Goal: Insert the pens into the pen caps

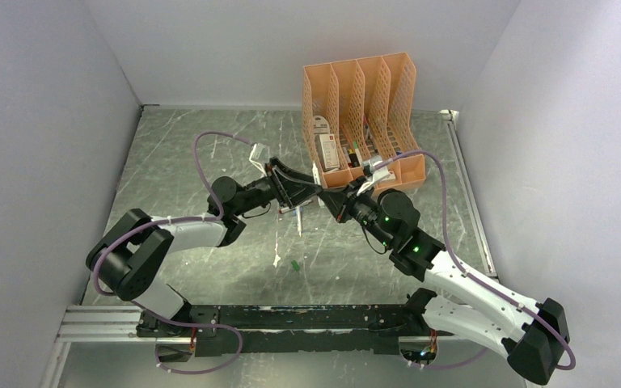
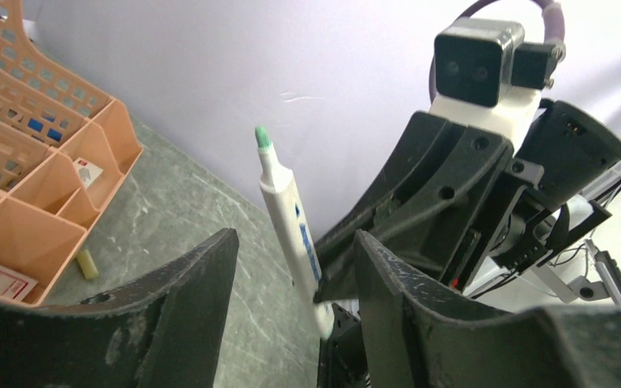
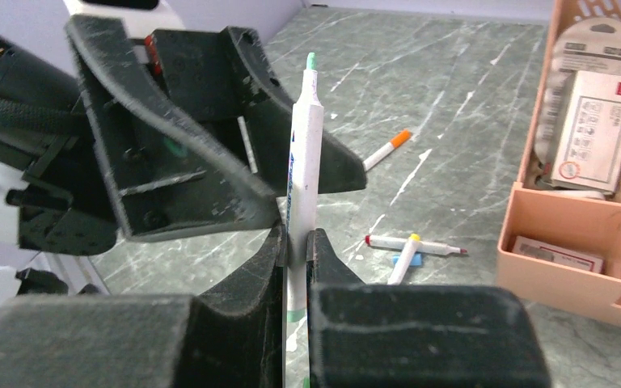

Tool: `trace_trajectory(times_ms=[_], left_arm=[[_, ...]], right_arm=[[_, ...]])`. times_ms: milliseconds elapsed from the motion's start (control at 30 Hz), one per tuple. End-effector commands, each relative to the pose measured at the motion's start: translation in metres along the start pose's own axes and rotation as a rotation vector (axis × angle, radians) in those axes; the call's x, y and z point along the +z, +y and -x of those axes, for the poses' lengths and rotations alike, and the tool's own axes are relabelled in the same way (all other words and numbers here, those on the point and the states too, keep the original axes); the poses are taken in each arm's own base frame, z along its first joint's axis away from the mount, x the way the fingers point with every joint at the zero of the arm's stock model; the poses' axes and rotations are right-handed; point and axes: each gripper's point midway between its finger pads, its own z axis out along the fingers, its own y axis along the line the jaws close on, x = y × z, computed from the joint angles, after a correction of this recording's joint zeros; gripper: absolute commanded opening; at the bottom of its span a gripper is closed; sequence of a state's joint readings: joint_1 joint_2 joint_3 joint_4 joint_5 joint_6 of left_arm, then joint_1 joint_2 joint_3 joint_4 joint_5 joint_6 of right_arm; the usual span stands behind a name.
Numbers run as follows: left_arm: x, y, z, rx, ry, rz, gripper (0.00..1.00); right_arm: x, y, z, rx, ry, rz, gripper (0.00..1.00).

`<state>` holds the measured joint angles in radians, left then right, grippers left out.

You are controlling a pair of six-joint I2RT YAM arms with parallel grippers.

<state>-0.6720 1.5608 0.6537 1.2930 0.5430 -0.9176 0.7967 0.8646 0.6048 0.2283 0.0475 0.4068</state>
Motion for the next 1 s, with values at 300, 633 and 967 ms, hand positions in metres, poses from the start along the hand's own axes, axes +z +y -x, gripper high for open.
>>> trace_trajectory(times_ms=[300,633,967], left_arm=[[0.012,-0.030,0.021,0.017,-0.078,-0.137,0.07],[0.018,-0.045,0.032,0.052,-0.067,-0.175,0.07],[0.017,-0.050,0.029,0.009,-0.061,-0.220,0.34]], right_arm=[[0.001,0.009,0.000,-0.029,0.000,0.056,0.21],[0.004,0.010,-0.011,-0.037,0.033,0.075,0.27],[0.000,0.017,0.002,-0.021,-0.021,0.101,0.00]])
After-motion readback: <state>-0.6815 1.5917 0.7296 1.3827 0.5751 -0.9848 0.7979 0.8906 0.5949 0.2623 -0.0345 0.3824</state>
